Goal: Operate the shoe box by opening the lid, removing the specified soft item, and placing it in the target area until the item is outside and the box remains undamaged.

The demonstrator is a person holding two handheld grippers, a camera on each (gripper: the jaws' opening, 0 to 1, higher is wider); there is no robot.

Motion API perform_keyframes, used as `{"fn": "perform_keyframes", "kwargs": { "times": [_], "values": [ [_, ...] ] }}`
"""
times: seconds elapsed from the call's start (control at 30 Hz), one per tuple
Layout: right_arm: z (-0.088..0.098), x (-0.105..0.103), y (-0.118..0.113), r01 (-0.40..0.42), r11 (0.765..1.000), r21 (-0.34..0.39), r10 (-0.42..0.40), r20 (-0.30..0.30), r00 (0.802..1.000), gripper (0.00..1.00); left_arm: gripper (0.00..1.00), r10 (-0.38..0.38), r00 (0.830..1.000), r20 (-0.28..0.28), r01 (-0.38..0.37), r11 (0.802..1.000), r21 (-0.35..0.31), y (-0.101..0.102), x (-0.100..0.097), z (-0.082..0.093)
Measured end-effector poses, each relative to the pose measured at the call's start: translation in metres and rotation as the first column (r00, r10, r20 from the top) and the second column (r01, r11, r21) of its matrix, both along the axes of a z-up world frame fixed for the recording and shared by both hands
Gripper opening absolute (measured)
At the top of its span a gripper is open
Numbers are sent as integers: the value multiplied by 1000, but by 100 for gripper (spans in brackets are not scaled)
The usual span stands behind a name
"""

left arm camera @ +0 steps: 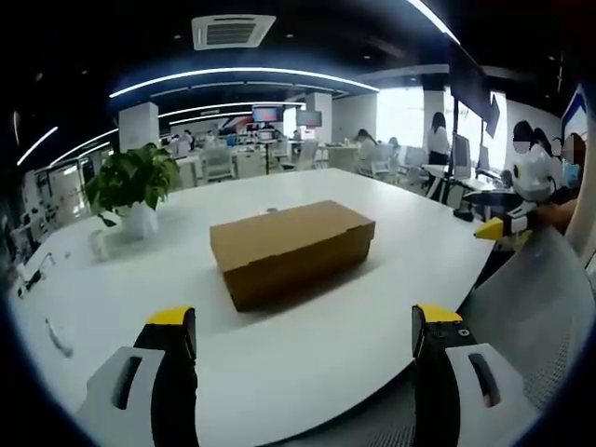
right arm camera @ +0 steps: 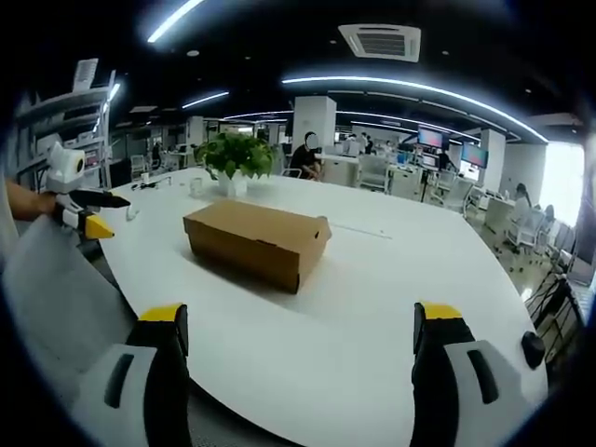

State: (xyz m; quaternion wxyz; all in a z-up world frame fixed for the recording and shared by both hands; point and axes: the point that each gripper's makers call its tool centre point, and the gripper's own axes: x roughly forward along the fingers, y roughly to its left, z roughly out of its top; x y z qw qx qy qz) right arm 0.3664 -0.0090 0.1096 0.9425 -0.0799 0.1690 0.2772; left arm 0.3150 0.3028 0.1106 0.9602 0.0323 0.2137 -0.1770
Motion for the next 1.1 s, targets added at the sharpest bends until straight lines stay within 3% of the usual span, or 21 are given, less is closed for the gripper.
{"fn": "perform_keyframes", "kwargs": {
  "times": [0.7,1.1],
  "values": [
    [10,8,-2,2,1000,-7,-2,-7,1000,96,100,25,1000,-7,-25,999,-21,6,6,7],
    [14,22,-2,-51,998,-48,50,-18,999,96,100,41,999,-26,-42,999,-32,25,20,3]
  ]
}}
